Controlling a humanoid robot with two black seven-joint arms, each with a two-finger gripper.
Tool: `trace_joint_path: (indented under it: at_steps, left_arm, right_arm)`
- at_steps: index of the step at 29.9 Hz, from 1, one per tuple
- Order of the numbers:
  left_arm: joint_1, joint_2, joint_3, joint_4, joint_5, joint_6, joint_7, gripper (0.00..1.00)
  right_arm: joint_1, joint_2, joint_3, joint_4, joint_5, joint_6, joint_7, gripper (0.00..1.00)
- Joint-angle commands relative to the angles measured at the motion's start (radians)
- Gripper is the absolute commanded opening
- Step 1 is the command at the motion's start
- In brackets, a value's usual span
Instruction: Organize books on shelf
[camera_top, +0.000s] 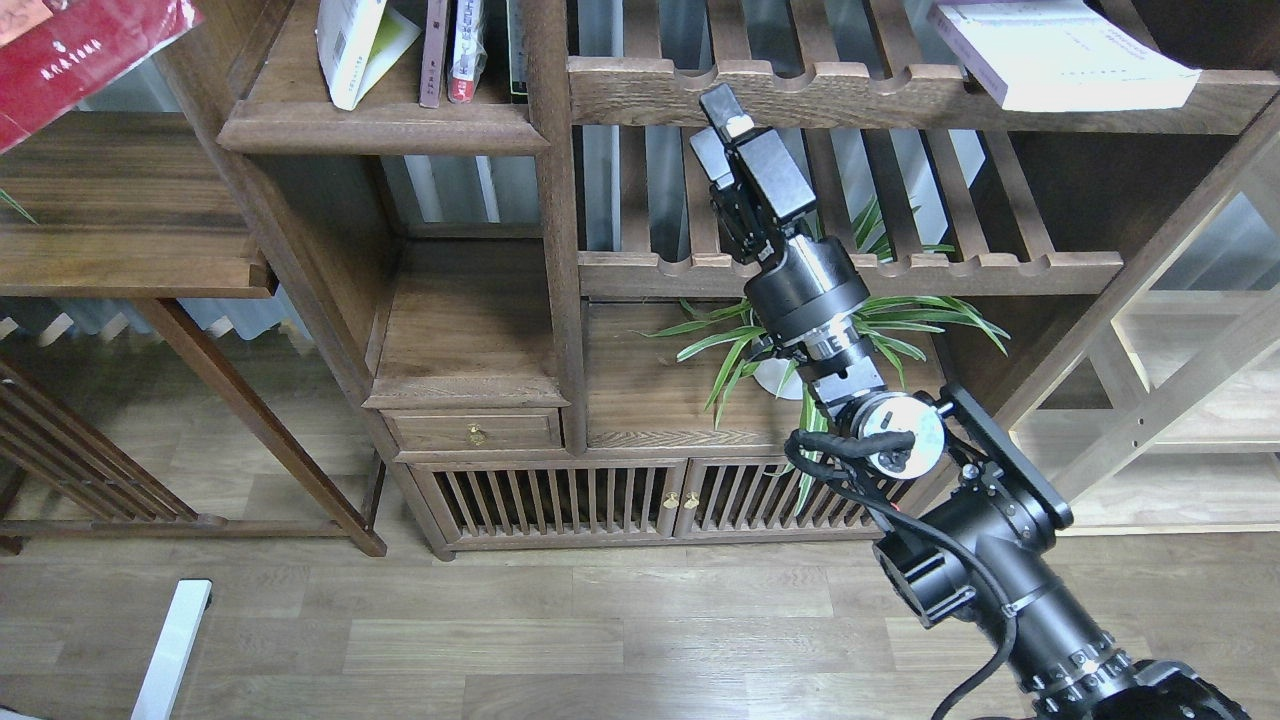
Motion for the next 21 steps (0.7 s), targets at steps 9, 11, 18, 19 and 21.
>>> trace_joint_path:
  at_steps: [9,11,18,19,21]
  left_arm:
    - [-0.094,-0.071,0.028,-0.006,0.167,0.0,0.002,0.0]
    - [-0.1,-0.074,0.037,-0.006,0.184,0.0,0.006,0.0]
    - [-0.202,-0.08,0.141,-0.006,0.25,0.0,0.011,0.0]
    - [-0.217,-0.086,0.152,-0.006,0.259,0.021,0.011,0.0]
    - [-0.249,-0.097,0.174,-0.006,0.285,0.087,0.011,0.0]
  right_arm:
    - [0.03,0.0,-0.003,0.0,-0.002,-0.009,0.0,0.78]
    - [0.031,0.0,-0.001,0.002,-0.002,-0.009,0.0,0.78]
    - [0.037,0.0,0.01,0.002,-0.002,-0.009,0.0,0.78]
    - [0.037,0.0,0.011,0.002,-0.002,-0.009,0.0,0.78]
    - [0.036,0.0,0.017,0.002,0.0,-0.009,0.0,0.78]
